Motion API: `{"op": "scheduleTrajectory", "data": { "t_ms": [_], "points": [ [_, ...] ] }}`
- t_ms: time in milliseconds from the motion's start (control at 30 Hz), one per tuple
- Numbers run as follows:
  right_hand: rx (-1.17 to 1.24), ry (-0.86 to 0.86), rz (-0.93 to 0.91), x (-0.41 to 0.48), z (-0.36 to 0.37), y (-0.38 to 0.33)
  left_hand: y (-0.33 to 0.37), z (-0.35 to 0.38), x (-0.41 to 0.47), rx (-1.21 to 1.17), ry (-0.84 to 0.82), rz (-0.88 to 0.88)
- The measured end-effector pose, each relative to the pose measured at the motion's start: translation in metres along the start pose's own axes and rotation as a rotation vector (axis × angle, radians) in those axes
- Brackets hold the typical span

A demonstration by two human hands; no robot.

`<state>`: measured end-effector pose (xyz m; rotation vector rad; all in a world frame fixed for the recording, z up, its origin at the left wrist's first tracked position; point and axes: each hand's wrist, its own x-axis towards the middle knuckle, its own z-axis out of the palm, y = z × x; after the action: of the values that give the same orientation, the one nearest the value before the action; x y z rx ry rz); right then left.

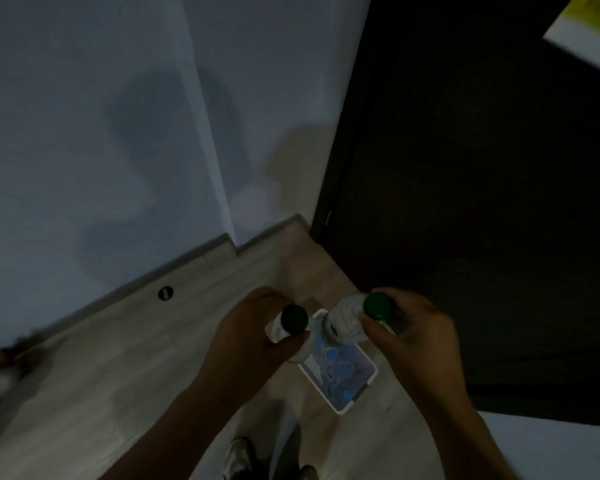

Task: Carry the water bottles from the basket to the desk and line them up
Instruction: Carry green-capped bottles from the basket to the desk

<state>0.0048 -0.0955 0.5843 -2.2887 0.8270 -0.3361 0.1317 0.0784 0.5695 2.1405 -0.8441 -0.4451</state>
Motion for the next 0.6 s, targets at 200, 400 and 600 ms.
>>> {"op": "scheduleTrajectory", "data": {
  "t_ms": [200,400,600],
  "points": [
    [0.209,0.067,-0.063,-0.011,-0.039,-0.09,0.053,-0.085,-0.023,-0.028,0.195,0.046],
    [0.373,0.115,-0.21,-0.021,-0.052,-0.158,0.078,-0.136,-0.042,-0.282,0.356,0.118],
    [0.564,0.106,-0.401,-0.016,-0.057,-0.21,0.096,-0.172,-0.051,-0.392,0.48,0.186]
  ]
}}
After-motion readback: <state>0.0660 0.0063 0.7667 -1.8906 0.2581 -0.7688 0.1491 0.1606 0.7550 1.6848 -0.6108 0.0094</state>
